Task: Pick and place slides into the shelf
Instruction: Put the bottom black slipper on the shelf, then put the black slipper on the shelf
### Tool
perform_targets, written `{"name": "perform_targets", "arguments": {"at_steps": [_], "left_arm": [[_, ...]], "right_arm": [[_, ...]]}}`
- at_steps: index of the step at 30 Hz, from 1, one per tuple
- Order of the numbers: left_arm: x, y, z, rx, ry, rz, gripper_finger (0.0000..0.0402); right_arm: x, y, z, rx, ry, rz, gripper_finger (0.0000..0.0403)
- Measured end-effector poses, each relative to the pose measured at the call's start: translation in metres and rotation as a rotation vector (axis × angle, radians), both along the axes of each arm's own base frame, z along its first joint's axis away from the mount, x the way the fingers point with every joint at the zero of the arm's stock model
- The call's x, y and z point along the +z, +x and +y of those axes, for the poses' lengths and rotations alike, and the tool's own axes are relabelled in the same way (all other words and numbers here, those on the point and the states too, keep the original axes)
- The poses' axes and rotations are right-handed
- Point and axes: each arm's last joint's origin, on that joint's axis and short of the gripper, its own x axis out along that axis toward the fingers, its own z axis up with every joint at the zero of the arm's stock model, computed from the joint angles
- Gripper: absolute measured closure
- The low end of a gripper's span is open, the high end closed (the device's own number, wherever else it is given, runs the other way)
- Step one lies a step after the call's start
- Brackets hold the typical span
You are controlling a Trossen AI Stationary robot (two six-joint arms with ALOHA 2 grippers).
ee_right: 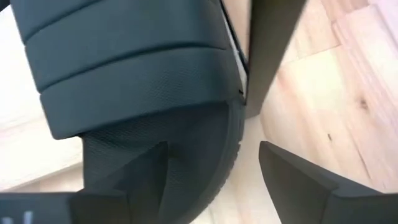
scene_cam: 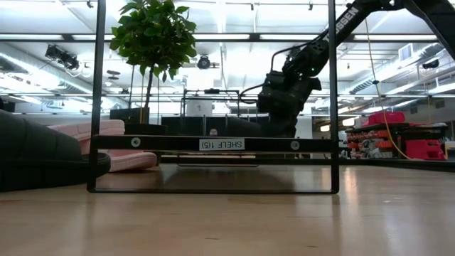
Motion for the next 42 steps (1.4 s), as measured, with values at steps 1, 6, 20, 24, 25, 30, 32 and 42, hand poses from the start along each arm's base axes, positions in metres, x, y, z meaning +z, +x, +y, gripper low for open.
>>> {"name": "perform_targets", "arguments": {"at_steps": [1, 6, 20, 24, 25, 30, 32, 42], "left_arm": [[0.000, 0.000, 0.000, -0.001, -0.005, 0.003, 0.0393], [0.000, 0.000, 0.000, -0.002, -0.010, 0.006, 0.0393], [0.000, 0.000, 0.000, 0.004, -0.024, -0.007, 0.0378], [-0.002, 0.001, -0.001, 0.013, -0.037, -0.023, 0.0387], [-0.003, 0.001, -0.002, 0.014, -0.039, -0.023, 0.0389], [-0.010, -0.001, -0.008, 0.020, -0.041, -0.016, 0.0386], [-0.012, -0.002, -0.010, 0.025, -0.047, -0.030, 0.0383], [-0.042, -0.017, -0.033, -0.014, -0.056, -0.049, 0.0383]], "right_arm": [[0.000, 0.000, 0.000, 0.001, 0.000, 0.000, 0.0143], [0.000, -0.001, 0.000, -0.003, -0.003, 0.008, 0.0143], [0.069, -0.026, 0.017, -0.022, -0.069, -0.063, 0.0143], [0.093, -0.033, 0.033, -0.023, -0.087, -0.071, 0.0143], [0.099, -0.036, 0.039, -0.030, -0.078, -0.062, 0.0143], [0.122, -0.049, 0.069, -0.032, -0.049, -0.017, 0.0143], [0.132, -0.054, 0.083, -0.020, -0.032, -0.010, 0.0143], [0.143, -0.078, 0.167, 0.048, -0.034, -0.024, 0.0143]]}}
